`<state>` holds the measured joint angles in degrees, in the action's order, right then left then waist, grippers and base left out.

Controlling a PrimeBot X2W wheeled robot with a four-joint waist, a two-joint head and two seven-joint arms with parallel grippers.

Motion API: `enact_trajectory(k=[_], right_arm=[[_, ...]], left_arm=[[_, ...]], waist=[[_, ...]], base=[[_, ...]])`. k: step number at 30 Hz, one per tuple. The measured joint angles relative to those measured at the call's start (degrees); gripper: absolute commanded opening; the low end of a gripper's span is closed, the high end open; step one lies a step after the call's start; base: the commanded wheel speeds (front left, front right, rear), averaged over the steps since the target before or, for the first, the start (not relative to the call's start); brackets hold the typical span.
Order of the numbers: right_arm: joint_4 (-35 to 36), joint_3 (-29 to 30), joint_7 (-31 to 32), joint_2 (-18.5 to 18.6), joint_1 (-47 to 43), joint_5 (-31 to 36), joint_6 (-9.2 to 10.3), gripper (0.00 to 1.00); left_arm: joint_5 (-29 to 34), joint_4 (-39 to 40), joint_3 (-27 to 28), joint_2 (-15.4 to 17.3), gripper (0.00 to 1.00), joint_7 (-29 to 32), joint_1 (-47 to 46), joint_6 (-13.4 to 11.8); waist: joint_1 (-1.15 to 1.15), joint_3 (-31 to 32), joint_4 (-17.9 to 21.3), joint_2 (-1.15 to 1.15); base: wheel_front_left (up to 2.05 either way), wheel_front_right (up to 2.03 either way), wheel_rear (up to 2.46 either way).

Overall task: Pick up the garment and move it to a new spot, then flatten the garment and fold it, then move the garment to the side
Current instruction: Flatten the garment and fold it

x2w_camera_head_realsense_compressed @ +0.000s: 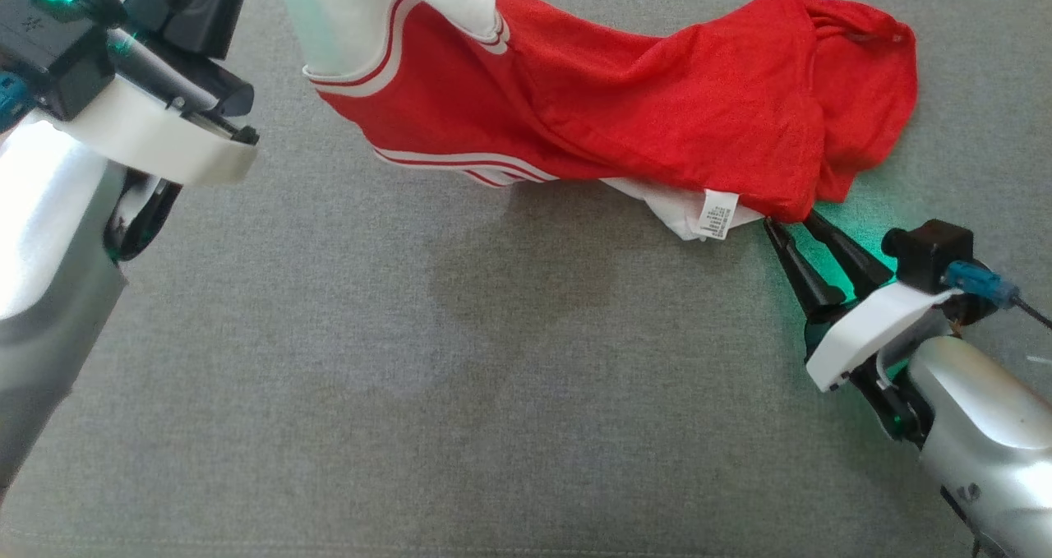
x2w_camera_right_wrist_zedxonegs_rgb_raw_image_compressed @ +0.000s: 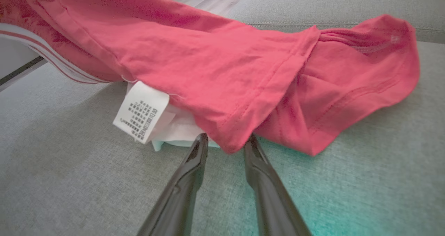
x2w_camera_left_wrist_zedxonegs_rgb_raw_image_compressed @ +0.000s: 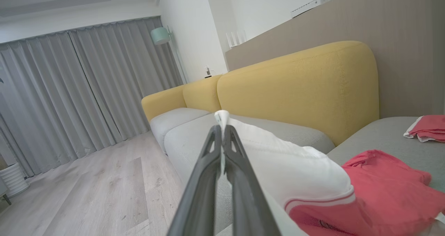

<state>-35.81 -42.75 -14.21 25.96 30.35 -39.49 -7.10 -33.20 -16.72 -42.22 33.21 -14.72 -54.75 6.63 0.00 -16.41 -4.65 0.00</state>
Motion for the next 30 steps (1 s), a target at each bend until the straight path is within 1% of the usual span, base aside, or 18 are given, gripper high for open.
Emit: enact_trajectory(k=[1,2,4,8,12,18,22,26,27,30], right_arm=[[0.0,0.2,0.0,0.0,0.2,-0.1,0.0,0.48],[0.0,0.4,0.0,-0.1,0.3,-0.1,0.0,0.38],[0.2,0.9,0.0,-0.2,0.7,0.0,0.0,0.0],[1.7,2.4,0.0,-0.2,0.6,1.4,0.0,0.0],[7.5,8.7,0.0,0.8,-0.2,2.5,0.0,0.0],[17.1,17.4,-0.2,7.5,-4.0,5.4,0.0,0.0],[23.6,20.6,0.0,13.6,-3.6,5.8,0.0,0.0],[30.5,23.9,3.7,18.0,-0.8,5.7,0.0,0.0],[30.5,23.9,3.7,18.0,-0.8,5.7,0.0,0.0],[35.0,25.7,7.6,21.5,2.1,5.8,0.0,0.0]], left_arm=[[0.2,-0.1,0.1,-0.2,0.0,0.0,0.0,0.0],[0.5,-0.1,0.1,-0.3,0.0,0.0,0.0,0.0],[0.6,-0.2,0.2,-0.5,0.0,0.0,0.0,0.0],[1.0,-0.8,0.6,-0.6,0.0,0.0,0.0,0.5],[1.5,-0.9,1.6,-0.5,0.0,0.0,0.1,0.5],[3.0,1.4,4.4,0.8,0.0,0.0,2.5,0.5],[4.0,5.1,7.4,2.0,0.0,0.0,3.5,0.5],[4.1,10.1,11.0,2.9,0.0,-0.1,3.3,0.6],[4.1,10.1,11.0,2.9,0.0,-0.1,3.3,0.6],[4.6,13.5,13.3,3.2,0.0,-0.1,2.3,1.0]], waist=[[0.0,-0.2,0.0,0.0],[0.0,-0.3,0.0,0.0],[0.0,-0.4,0.0,0.0],[0.0,-0.1,0.2,0.0],[0.0,1.3,0.7,0.0],[0.0,5.0,2.5,0.0],[0.0,7.8,4.3,0.0],[0.0,10.2,6.3,0.0],[0.0,10.2,6.3,0.0],[-0.01,11.7,7.6,0.0]], base=[[0.0,0.0,0.0],[0.0,0.0,0.0],[0.0,0.0,0.0],[0.0,0.0,0.0],[0.0,0.0,0.0],[0.0,0.0,0.0],[0.0,0.0,0.0],[0.0,0.0,0.0],[0.0,0.0,0.0],[0.0,0.0,0.0]])
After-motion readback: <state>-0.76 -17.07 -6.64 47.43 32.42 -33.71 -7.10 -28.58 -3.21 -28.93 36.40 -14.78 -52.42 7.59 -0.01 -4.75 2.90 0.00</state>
